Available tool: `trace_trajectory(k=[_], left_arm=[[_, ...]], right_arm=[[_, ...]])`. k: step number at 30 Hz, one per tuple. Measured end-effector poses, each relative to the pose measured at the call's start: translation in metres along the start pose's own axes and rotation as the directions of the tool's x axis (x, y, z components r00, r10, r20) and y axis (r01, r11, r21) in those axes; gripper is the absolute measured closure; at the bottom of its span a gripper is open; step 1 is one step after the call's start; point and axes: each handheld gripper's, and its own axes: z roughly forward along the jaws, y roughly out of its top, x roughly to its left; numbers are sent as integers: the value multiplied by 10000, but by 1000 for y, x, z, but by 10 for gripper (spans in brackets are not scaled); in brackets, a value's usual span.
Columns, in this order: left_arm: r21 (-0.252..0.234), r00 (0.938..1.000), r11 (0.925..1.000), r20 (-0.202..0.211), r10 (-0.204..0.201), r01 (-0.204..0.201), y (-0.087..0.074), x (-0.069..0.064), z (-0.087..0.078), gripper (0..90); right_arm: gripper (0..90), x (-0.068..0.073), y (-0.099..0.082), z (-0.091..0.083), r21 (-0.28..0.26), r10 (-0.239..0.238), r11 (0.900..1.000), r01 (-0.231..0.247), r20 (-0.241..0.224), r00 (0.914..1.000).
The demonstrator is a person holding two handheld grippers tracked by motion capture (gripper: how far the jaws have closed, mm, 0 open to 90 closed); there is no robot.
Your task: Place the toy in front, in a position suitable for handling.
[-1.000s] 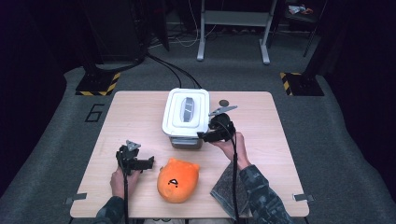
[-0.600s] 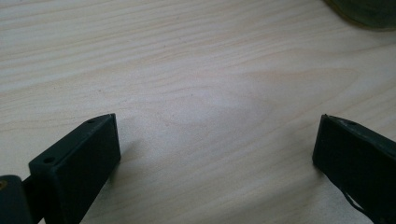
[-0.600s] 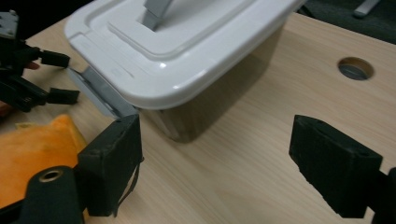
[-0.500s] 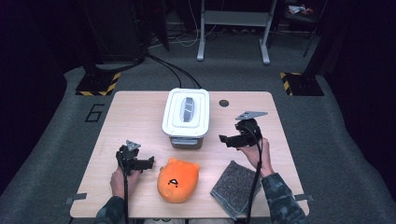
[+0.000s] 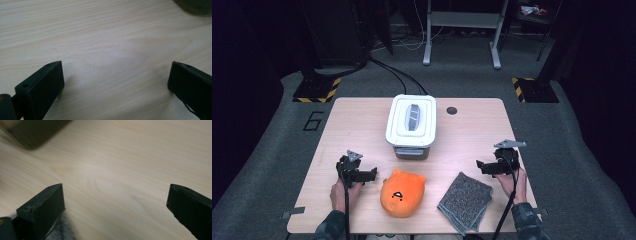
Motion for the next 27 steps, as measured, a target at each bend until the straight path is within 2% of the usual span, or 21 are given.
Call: trace_trajectory(k=[2, 3, 4, 6, 8, 11, 12, 15, 16, 19, 21, 22, 24, 27], left_arm=[[0, 10000, 10000, 1, 1, -1, 0, 0, 0, 2], [3, 10000, 10000, 1, 5, -5, 0, 0, 0, 2], [1, 10000, 10000, 1, 2, -2, 0, 0, 0, 2], [3, 10000, 10000, 2, 8, -8, 0, 0, 0, 1], [3, 10000, 10000, 2, -1, 1, 0, 0, 0, 2], [12, 10000, 10000, -1, -4, 4, 0, 0, 0, 2], [15, 10000, 10000, -1, 0, 0, 0, 0, 0, 2], [-4, 10000, 10000, 40, 78, -78, 1, 0, 0, 2], [-17, 9999, 9999, 73, 123, -123, 1, 1, 0, 3], [-6, 9992, 9996, 289, 285, -285, 0, 2, 0, 2], [115, 9980, 9988, 411, 479, -484, 1, 3, -1, 3], [325, 9975, 9980, 470, 519, -534, 3, 4, -3, 11], [448, 9977, 9982, 567, 377, -403, 8, 6, -6, 38], [204, 9975, 9998, 702, 65, -79, 23, 10, -17, 50]], right_arm=[[0, -11, -20, 13, 328, 250, 9991, -262, 358, 9990], [0, -11, -20, 13, 328, 250, 9991, -262, 358, 9990], [0, -18, -29, 20, 375, 267, 9989, -285, 466, 9986], [0, -19, -31, 22, 489, 322, 9982, -352, 599, 9977], [0, -25, -36, 25, 459, 520, 9975, -543, 504, 9974], [3, -31, -43, 32, 513, 431, 9976, -465, 642, 9970], [8, -33, -46, 36, 669, 642, 9954, -691, 726, 9953], [2, -35, -48, 40, 780, 650, 9944, -716, 836, 9944], [0, -36, -50, 40, 560, 590, 9964, -638, 828, 9948], [0, -35, -51, 41, 496, 643, 9964, -685, 816, 9946], [0, -34, -53, 42, 280, 547, 9980, -573, 839, 9950], [0, -34, -54, 42, 225, 556, 9981, -577, 844, 9949], [0, -35, -54, 41, 265, 442, 9986, -466, 844, 9955], [0, -34, -54, 41, 259, 397, 9988, -420, 823, 9958]])
